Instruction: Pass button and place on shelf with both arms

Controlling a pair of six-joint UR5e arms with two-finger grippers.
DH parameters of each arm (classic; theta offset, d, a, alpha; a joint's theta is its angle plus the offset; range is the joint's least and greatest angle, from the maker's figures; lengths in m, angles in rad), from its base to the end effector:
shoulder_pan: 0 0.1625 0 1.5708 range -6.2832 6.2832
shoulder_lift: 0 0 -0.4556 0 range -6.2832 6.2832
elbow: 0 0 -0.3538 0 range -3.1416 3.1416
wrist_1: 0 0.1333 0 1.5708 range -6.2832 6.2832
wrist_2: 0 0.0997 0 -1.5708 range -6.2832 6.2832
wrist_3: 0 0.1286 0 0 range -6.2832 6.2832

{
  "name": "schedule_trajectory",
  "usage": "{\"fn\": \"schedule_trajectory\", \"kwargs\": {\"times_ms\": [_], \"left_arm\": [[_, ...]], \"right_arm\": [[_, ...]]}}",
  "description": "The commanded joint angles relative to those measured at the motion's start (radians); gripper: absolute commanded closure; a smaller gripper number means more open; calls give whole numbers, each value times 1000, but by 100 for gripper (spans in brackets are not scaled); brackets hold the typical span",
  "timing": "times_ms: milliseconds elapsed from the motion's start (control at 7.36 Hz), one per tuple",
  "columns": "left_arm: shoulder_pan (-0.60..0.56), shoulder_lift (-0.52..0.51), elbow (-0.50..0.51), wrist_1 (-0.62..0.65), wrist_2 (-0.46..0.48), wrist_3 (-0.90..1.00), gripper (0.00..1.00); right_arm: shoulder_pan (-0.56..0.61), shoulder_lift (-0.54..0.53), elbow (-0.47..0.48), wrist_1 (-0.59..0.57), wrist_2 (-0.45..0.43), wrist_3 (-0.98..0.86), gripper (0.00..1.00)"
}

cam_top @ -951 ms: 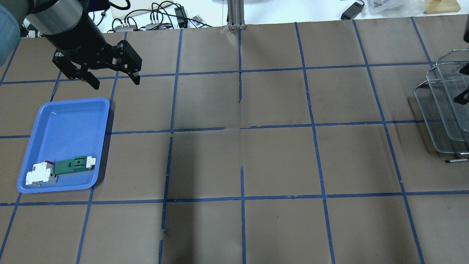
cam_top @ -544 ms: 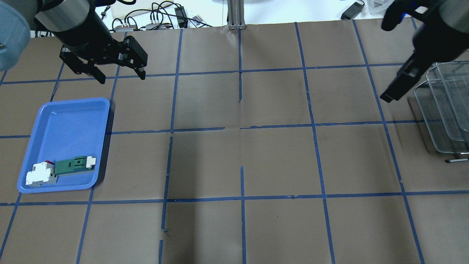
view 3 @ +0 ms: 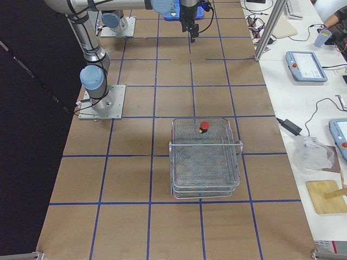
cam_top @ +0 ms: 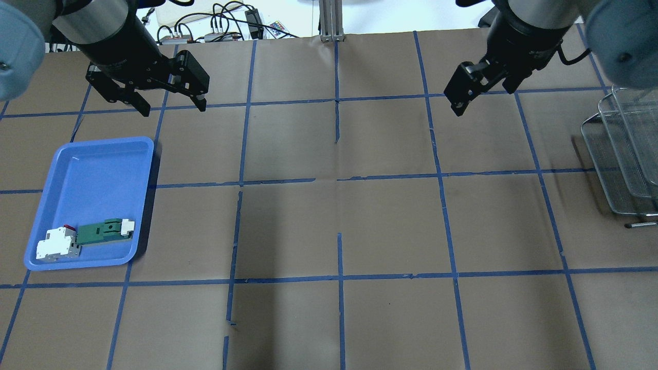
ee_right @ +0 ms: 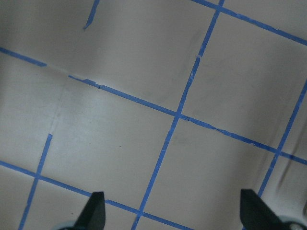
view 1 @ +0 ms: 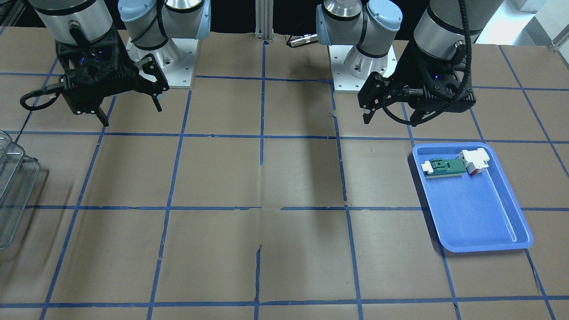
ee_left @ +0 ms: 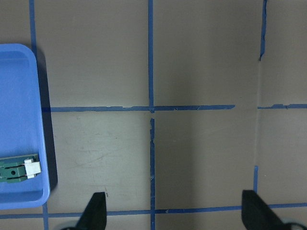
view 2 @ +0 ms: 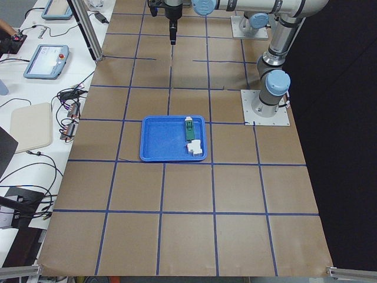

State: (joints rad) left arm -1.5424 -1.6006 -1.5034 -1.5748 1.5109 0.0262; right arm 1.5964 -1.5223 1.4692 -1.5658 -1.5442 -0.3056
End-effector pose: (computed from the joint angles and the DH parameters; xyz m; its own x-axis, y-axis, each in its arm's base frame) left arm -0.1276 -0.4749 0.5062 -0.9983 -0.0002 0.0589 -0.0022 0.9994 -0.0351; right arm 0.1490 -0.4775 0.5127 -0.9453 -0.3260 -0.0109 -0.3250 0.9442 -0.0538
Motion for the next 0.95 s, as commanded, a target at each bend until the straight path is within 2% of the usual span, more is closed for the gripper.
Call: {"fn": "schedule_trajectory", "kwargs": {"times_ms": [0,272,544,816], "left_arm": [[-1,-1,2,1,0,1,0],[-1,-1,2,-1,0,-5,0],[-1,-4,2,-1,0,6,0],[-1,-1,2,-1,0,-2,0]], "right_arm": [[16,67,-98,104,-10,196,0],[20,45,-81,141,-48,203,0],[25,5,-21,122,-74,194,0],[20,-10,-12,122,-94,203,0]]}}
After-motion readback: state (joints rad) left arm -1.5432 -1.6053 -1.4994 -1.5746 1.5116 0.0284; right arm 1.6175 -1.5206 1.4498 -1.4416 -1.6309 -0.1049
